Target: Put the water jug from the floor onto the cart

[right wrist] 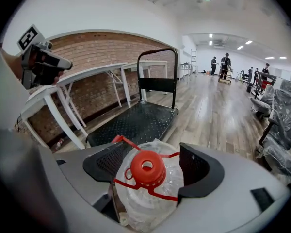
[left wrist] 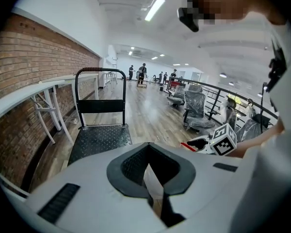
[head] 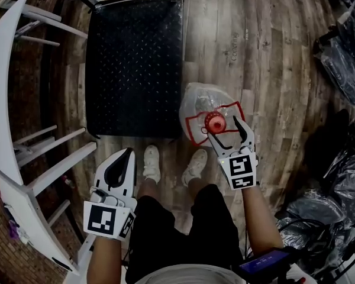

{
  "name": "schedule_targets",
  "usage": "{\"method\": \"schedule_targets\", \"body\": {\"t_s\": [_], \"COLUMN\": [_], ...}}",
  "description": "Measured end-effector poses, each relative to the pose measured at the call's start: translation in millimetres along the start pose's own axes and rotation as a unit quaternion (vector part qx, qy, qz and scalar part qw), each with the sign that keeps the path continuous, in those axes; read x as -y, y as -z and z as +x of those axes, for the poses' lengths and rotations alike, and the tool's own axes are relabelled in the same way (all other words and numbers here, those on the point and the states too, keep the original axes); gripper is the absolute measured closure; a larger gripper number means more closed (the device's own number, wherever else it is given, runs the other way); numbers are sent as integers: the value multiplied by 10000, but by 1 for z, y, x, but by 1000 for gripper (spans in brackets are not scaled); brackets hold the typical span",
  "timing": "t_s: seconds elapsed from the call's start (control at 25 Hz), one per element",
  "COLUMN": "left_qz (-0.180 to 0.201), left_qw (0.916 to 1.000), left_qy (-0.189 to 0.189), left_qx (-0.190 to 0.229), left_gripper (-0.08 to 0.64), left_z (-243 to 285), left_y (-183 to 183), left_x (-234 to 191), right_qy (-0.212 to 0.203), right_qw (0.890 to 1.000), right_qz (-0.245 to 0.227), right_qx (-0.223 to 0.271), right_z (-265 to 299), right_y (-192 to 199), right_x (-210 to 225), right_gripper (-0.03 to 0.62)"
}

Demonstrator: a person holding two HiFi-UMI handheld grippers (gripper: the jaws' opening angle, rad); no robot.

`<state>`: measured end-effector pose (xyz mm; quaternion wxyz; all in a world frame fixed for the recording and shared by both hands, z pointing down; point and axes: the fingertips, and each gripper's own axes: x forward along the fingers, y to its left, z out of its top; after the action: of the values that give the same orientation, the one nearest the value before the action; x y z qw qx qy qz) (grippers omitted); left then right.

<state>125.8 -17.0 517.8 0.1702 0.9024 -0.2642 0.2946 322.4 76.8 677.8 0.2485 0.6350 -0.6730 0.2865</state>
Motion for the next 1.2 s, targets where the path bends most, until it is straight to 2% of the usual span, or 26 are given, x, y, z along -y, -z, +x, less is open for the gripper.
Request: {"method": "schedule_targets", "body": {"t_s": [0.32,0.6,0.96,1.2], "left_qz": [-61,-291,-414,-430], "left_qw": [9999,9993,9988,9987], "left_qy": [-83,-156,-188,-168], "left_qx": [-58,-159,-198,-203], "left_gripper": [558,558,558,558], "left_z": [8,4,6,5], "left_y": [12,28,33,32], "left_x": [-14,-26,-34,-38], "right_qy": [-19,-21,410,560], "right_qw": [9997,9992,9982,9974], "right_qz": [85,56,-102,35], "right_qx": [-232,-395,-420,-443], "right_z": [38,59,67,63], "right_y": [29,48,52,54], "right_x": [2,-4,2,5], "right_gripper": [253,253,270,276]}}
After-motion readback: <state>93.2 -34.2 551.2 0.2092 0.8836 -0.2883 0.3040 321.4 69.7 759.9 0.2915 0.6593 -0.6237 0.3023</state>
